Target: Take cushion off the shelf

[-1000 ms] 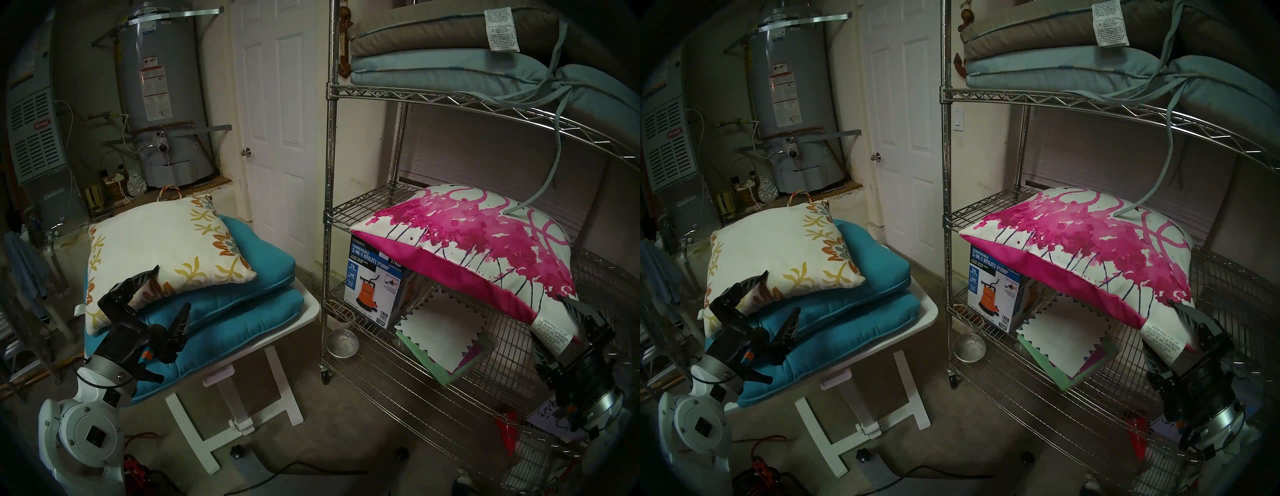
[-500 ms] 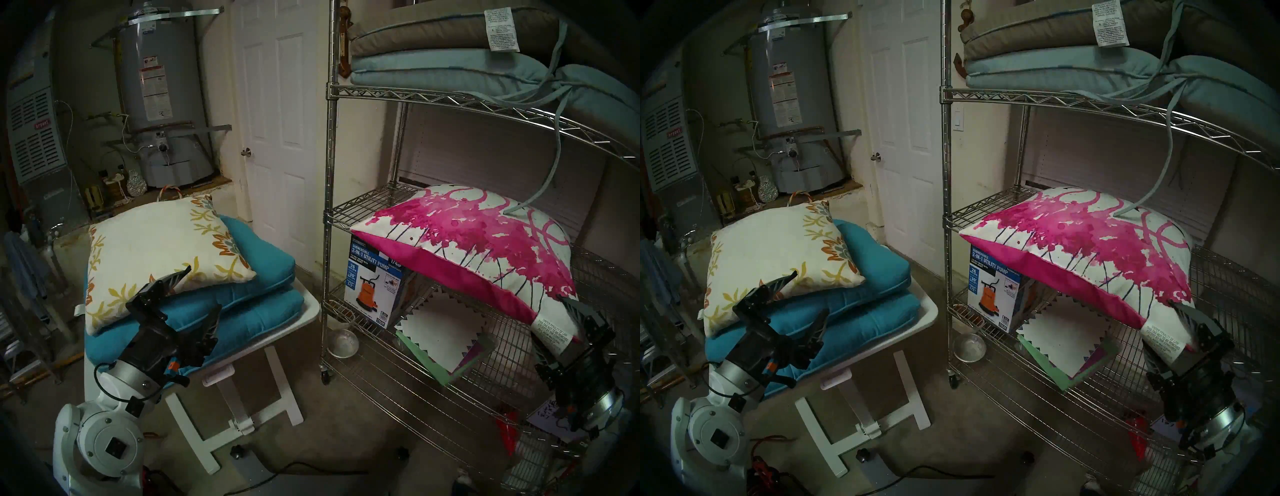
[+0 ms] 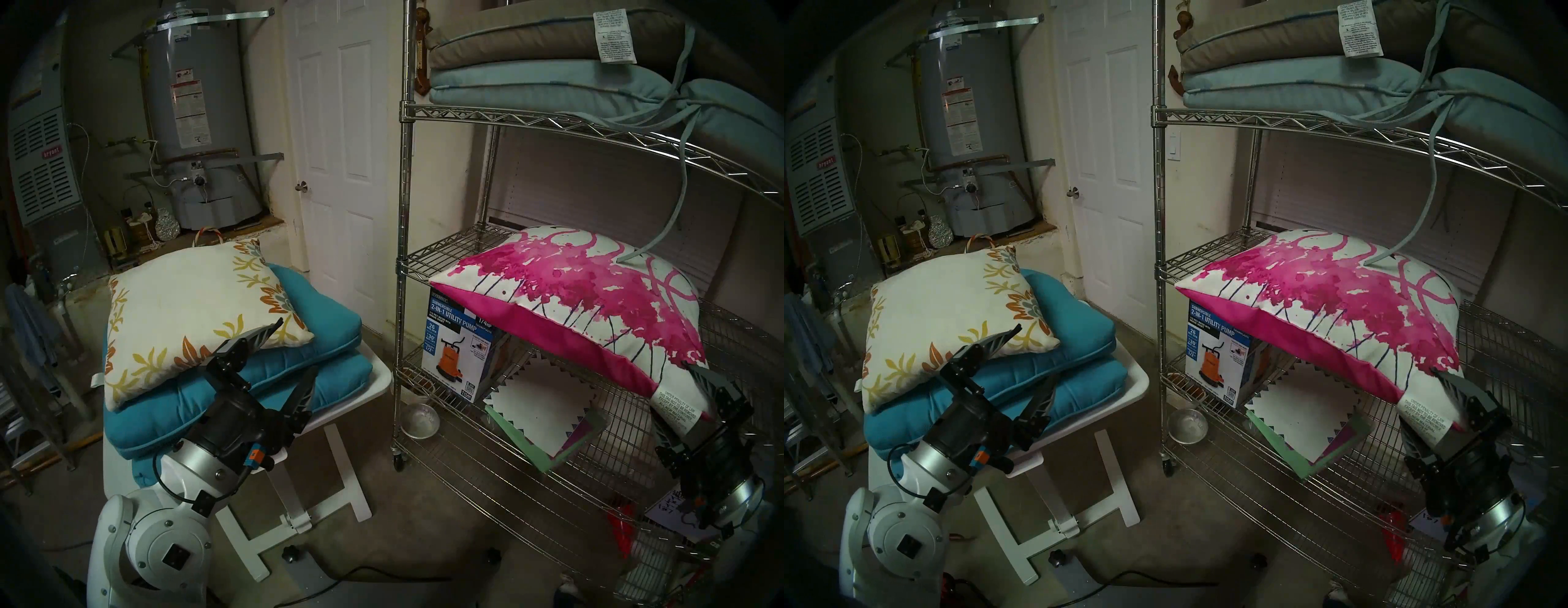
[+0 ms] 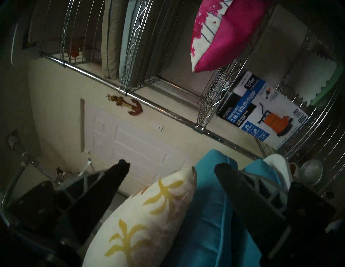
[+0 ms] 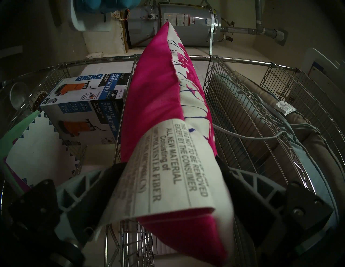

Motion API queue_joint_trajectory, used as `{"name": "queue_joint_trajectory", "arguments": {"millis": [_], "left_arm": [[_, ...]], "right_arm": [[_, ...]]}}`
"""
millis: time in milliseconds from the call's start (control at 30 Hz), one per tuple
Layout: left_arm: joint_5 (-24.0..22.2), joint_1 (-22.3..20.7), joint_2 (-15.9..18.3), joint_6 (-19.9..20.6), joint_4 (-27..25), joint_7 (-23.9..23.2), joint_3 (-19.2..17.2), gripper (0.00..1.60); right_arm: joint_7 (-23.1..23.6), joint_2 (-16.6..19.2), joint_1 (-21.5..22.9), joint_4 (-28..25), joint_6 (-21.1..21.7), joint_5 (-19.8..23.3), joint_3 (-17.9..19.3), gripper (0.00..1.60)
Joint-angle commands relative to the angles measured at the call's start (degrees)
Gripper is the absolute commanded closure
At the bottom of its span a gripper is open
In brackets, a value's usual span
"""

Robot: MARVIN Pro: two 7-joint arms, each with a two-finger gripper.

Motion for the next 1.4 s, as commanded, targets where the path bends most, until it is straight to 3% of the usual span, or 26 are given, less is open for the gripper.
{"name": "queue_joint_trajectory", "arguments": {"millis": [0, 300, 367, 433, 467, 667, 833, 867, 967, 1367], "left_arm": [[4.68, -6.55, -1.24, 2.53, -1.53, 0.77, 3.77, 0.0], [11.74, -11.68, -2.23, 9.68, -1.53, -2.14, 5.4, 0.0], [13.09, -12.48, -2.07, 11.06, -1.53, -3.3, 5.62, 0.0], [15.61, -15.91, -1.43, 13.35, -1.53, -7.19, 6.35, 0.0], [16.4, -14.93, -1.26, 13.62, -1.53, -7.25, 6.48, 0.0], [20.46, -19.87, 0.44, 12.84, 0.21, -9.52, 8.17, 0.0], [22.32, -21.38, 0.96, 11.48, 2.06, -8.7, 9.12, 0.0], [22.73, -23.55, 1.2, 11.44, 3.26, -9.47, 9.56, 0.0], [23.6, -23.61, 1.04, 10.32, 4.39, -8.27, 9.87, 0.0], [25.71, -31.46, 0.26, 5.73, 14.16, -4.36, 11.21, 0.0]], "right_arm": [[-0.07, 0.06, 0.1, -0.73, -0.05, -0.07, 0.07, 0.0], [0.05, -0.08, 0.17, -0.81, -0.12, -0.11, 0.11, 0.0], [0.08, -0.12, 0.19, -0.82, -0.14, -0.12, 0.11, 0.0], [0.13, -0.18, 0.22, -0.86, -0.16, -0.14, 0.13, 0.0], [0.15, -0.19, 0.23, -0.86, -0.17, -0.15, 0.13, 0.0], [0.24, -0.29, 0.31, -0.89, -0.22, -0.17, 0.15, 0.0], [0.29, -0.35, 0.36, -0.9, -0.27, -0.18, 0.17, 0.0], [0.31, -0.36, 0.37, -0.9, -0.28, -0.18, 0.17, 0.0], [0.35, -0.4, 0.41, -0.89, -0.32, -0.19, 0.18, 0.0], [0.5, -0.53, 0.59, -0.84, -0.49, -0.19, 0.23, 0.0]]}}
